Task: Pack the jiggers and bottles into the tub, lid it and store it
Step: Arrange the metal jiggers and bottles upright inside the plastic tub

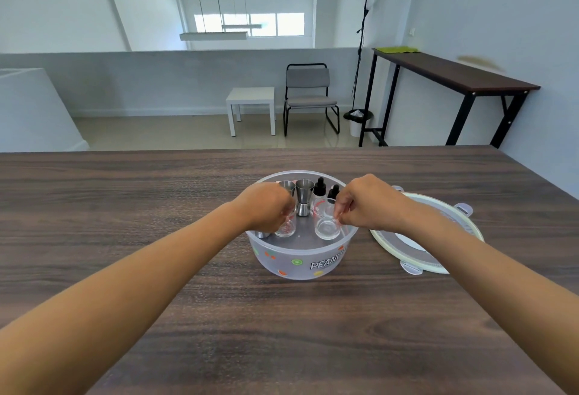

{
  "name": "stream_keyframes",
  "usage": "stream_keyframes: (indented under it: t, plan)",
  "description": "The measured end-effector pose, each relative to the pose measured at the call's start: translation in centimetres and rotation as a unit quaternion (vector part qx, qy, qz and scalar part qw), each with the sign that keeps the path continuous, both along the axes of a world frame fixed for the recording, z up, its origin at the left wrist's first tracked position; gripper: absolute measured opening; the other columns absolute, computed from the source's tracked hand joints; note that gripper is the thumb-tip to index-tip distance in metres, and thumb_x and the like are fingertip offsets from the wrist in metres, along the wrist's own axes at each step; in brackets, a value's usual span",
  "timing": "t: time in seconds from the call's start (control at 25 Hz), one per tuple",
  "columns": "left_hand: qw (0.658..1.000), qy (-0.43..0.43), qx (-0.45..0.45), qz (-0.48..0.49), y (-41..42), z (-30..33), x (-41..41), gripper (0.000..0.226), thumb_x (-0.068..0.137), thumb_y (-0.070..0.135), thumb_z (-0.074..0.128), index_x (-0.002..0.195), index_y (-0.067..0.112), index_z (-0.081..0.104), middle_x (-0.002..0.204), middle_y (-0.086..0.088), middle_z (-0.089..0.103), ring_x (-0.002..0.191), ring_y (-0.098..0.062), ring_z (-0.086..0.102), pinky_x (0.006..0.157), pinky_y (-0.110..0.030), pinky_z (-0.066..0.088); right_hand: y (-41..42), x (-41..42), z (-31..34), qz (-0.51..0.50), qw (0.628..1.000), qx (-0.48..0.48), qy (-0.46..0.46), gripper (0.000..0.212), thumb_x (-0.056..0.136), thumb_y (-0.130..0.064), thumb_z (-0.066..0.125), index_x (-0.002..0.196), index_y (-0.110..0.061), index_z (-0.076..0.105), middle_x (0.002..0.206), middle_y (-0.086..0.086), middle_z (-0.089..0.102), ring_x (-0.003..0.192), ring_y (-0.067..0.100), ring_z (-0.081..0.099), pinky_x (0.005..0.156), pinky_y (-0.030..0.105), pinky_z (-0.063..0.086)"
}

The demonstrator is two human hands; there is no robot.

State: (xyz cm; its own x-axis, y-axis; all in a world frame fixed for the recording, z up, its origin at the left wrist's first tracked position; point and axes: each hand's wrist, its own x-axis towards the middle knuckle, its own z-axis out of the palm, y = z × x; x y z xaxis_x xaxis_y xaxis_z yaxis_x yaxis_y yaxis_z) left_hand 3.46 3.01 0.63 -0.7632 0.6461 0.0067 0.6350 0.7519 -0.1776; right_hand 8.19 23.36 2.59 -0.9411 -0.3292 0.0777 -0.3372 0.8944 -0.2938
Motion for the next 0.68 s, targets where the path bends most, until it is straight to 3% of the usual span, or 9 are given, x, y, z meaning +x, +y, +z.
stream_keyframes:
  t: [0.32,0.48,0.56,0.6,0.68]
  plan:
    - [1.000,0.013,0.016,0.008,0.1,-0.6,-0.6,0.019,0.083,0.018,0.053,0.090,0.012,0.070,0.095,-0.007,0.070,0.088,-0.026,0.062,0.068,-0.032,0.051,-1.0,-0.2,-0.6,-0.013,1.000,0.023,0.010,0.012,0.075,-0.014,0.067,0.082,-0.019,0.075,0.085,-0.001,0.074,0.082,0.016,0.066,0.068,0.026,0.050]
    - [0.989,-0.005,0.137,0.058,-1.1,0.2,-0.5,0.026,0.083,0.030,0.061,0.101,0.013,0.069,0.104,-0.005,0.067,0.097,-0.024,0.062,0.073,-0.031,0.050,-2.3,-1.3,-0.6,-0.017,0.998,0.052,0.018,0.015,0.077,-0.012,0.061,0.082,-0.019,0.074,0.090,-0.001,0.074,0.087,0.020,0.066,0.071,0.031,0.054]
    - [0.971,0.011,0.210,0.116,-1.6,0.6,-0.5,0.032,0.087,0.031,0.057,0.107,0.008,0.066,0.110,-0.011,0.064,0.104,-0.027,0.058,0.083,-0.035,0.048,-2.9,-1.9,-0.8,-0.026,0.997,0.071,0.026,0.016,0.078,-0.012,0.060,0.082,-0.021,0.073,0.092,-0.001,0.073,0.088,0.021,0.065,0.069,0.031,0.053]
    - [0.957,-0.005,0.241,0.159,-1.7,0.8,-0.6,0.032,0.090,0.032,0.053,0.101,0.006,0.066,0.105,-0.013,0.064,0.102,-0.029,0.057,0.082,-0.035,0.047,-3.1,-2.1,-1.0,-0.028,0.996,0.080,0.029,0.016,0.078,-0.012,0.059,0.081,-0.021,0.073,0.091,-0.001,0.073,0.089,0.021,0.065,0.068,0.031,0.052]
    - [0.909,-0.090,0.321,0.250,-1.7,0.9,-0.7,0.041,0.094,0.035,0.043,0.064,0.010,0.055,0.070,-0.008,0.055,0.074,-0.027,0.053,0.061,-0.028,0.041,-3.4,-2.4,-1.4,-0.026,0.994,0.097,0.033,0.018,0.079,-0.013,0.056,0.081,-0.020,0.072,0.091,0.000,0.072,0.089,0.022,0.065,0.067,0.031,0.052]
